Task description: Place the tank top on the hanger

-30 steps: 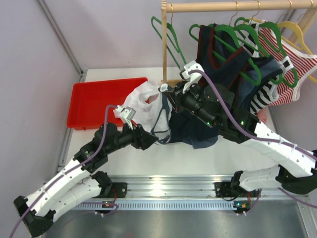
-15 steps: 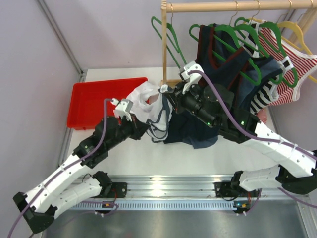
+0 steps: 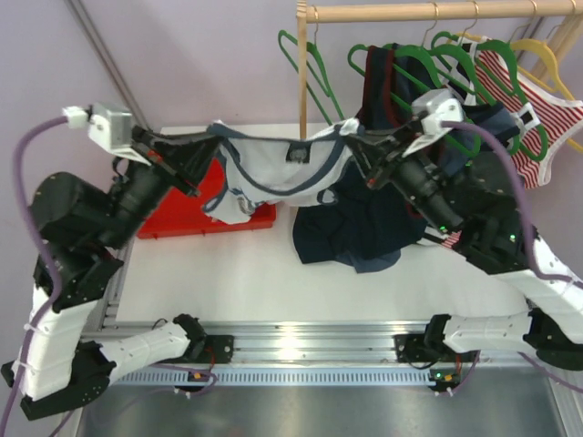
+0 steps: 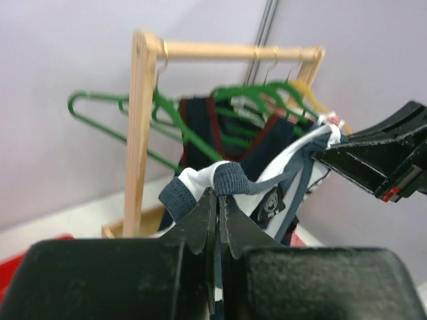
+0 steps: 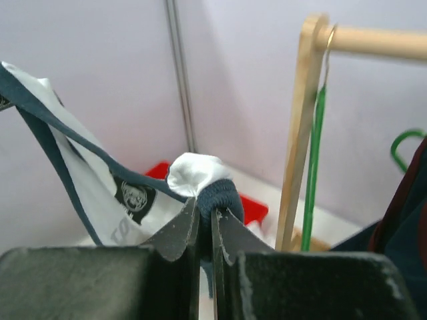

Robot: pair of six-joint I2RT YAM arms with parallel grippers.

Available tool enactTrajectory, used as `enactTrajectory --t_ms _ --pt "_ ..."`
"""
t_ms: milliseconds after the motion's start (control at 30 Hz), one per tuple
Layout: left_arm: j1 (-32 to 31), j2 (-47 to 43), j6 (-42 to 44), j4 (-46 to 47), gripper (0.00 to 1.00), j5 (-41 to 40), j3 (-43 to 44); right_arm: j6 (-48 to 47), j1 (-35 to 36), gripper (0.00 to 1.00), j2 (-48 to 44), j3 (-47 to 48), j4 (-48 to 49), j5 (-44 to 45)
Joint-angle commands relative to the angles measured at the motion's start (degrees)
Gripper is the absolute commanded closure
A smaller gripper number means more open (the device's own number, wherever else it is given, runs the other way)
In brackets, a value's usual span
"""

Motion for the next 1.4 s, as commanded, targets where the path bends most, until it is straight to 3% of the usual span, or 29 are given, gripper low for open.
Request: enactTrajectory --t_ms 0,267,567,800,1000,1367 --pt "-0.1 2.9 6.5 1.6 1.00 0.5 9.8 -4.8 -0.7 1.00 -3.7 4.2 10.7 0.8" --pt "-0.1 10.0 11.0 4.3 1.00 1.8 22.6 -8.5 -0.8 1.00 -1.8 12.9 11.3 -1.2" --pt "-0.2 10.9 12.3 5.6 1.00 -1.5 21.1 -9.4 -0.7 1.00 -0.2 13.7 9.3 1.2" --pt "-0.1 14.9 13.4 4.9 1.00 0.6 30.3 -11.9 -0.7 1.00 3.8 26.9 5.0 -1.6" --pt "-0.1 15.0 13.8 8.1 1.00 0.5 29.6 -13.0 -0.7 1.00 1.9 24.4 8.1 -0.6" --pt "-0.1 15.9 15.6 11.1 1.00 0.5 31.6 -15.1 -0.7 1.00 3.2 27.8 7.8 -0.5"
